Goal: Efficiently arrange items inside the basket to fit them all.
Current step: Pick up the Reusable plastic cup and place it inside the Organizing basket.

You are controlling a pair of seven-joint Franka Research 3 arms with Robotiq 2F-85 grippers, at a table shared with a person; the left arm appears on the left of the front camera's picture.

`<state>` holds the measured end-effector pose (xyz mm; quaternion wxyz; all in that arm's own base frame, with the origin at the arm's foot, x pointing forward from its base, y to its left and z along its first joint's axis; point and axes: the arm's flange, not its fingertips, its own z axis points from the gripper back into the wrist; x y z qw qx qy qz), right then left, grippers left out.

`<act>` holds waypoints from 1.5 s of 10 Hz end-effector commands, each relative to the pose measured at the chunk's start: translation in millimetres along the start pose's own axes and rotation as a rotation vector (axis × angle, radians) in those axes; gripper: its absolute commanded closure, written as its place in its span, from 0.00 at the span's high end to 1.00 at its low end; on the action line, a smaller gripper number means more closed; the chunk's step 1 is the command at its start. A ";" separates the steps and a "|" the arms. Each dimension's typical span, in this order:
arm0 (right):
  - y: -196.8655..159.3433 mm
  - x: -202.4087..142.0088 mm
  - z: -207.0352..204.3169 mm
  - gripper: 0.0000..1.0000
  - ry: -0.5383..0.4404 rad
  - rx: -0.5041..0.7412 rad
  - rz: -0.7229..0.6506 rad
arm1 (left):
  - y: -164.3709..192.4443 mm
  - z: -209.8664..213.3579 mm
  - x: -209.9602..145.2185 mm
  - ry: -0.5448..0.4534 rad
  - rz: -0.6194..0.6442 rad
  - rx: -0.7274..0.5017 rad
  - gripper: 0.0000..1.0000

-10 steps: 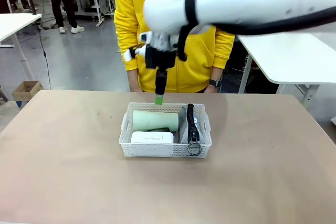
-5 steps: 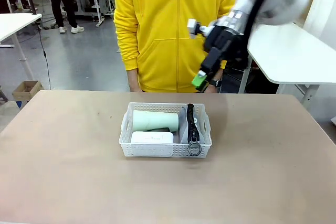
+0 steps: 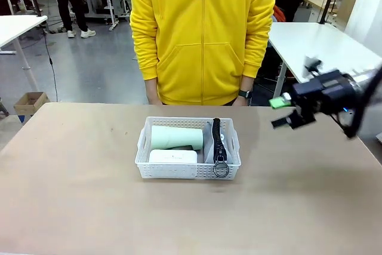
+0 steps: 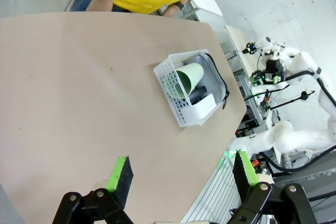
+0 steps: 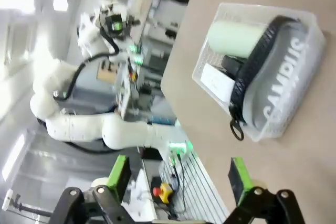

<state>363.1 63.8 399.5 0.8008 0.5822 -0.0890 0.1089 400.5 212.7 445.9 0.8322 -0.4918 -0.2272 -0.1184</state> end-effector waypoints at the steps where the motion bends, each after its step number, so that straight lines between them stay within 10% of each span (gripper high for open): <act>1: -12.3 -52.4 -4.5 1.00 -0.144 0.044 0.014 | -2.7 0.7 -1.0 0.011 -0.001 -0.002 1.00; 7: -97.6 -159.7 -29.7 1.00 -0.314 0.091 -0.117 | -2.7 0.7 -1.0 0.011 -0.001 -0.002 1.00; 8: -105.5 -11.7 5.2 1.00 -0.250 0.096 -0.074 | -2.7 0.7 -1.0 0.011 -0.001 -0.002 1.00; 15: -105.5 -11.7 5.2 1.00 -0.250 0.096 -0.074 | -2.7 0.7 -1.0 0.011 -0.001 -0.002 1.00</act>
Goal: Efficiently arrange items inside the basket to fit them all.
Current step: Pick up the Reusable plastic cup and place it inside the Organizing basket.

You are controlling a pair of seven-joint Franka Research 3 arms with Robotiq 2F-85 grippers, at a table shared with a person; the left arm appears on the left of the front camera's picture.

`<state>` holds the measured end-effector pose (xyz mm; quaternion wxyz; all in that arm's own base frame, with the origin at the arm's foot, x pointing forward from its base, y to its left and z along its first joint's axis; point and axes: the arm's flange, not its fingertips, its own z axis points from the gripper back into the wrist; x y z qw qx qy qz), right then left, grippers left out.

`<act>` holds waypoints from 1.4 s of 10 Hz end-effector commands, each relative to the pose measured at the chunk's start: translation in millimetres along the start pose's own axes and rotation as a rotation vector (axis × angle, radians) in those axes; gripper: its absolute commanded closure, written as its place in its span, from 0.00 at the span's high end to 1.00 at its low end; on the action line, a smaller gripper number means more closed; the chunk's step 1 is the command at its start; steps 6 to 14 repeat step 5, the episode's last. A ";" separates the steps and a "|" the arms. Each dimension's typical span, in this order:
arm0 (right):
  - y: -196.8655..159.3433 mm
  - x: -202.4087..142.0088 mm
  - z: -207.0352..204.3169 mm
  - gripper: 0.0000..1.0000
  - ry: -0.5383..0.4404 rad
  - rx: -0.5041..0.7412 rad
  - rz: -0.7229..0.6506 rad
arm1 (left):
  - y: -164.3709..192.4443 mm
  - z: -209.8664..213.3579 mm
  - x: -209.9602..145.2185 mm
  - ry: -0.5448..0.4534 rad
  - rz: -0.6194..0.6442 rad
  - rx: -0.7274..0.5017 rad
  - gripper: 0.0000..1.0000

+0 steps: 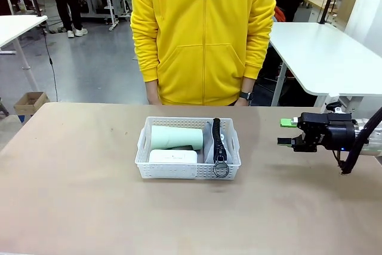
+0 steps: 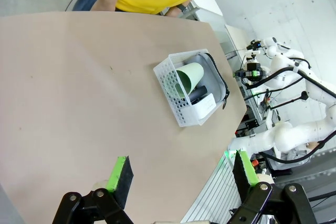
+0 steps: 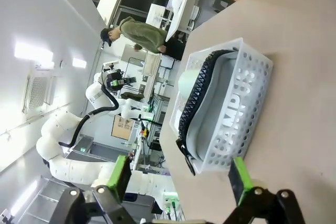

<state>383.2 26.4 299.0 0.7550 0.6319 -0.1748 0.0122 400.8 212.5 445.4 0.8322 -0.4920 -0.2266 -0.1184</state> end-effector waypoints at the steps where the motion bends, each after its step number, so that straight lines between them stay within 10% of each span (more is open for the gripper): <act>1: 2.9 -1.3 0.7 1.00 0.018 -0.005 -0.020 | -3.1 1.2 -0.9 0.010 -0.002 -0.001 1.00; 14: 2.9 -1.3 0.7 1.00 0.018 -0.005 -0.020 | -3.1 1.2 -0.9 0.010 -0.002 -0.001 1.00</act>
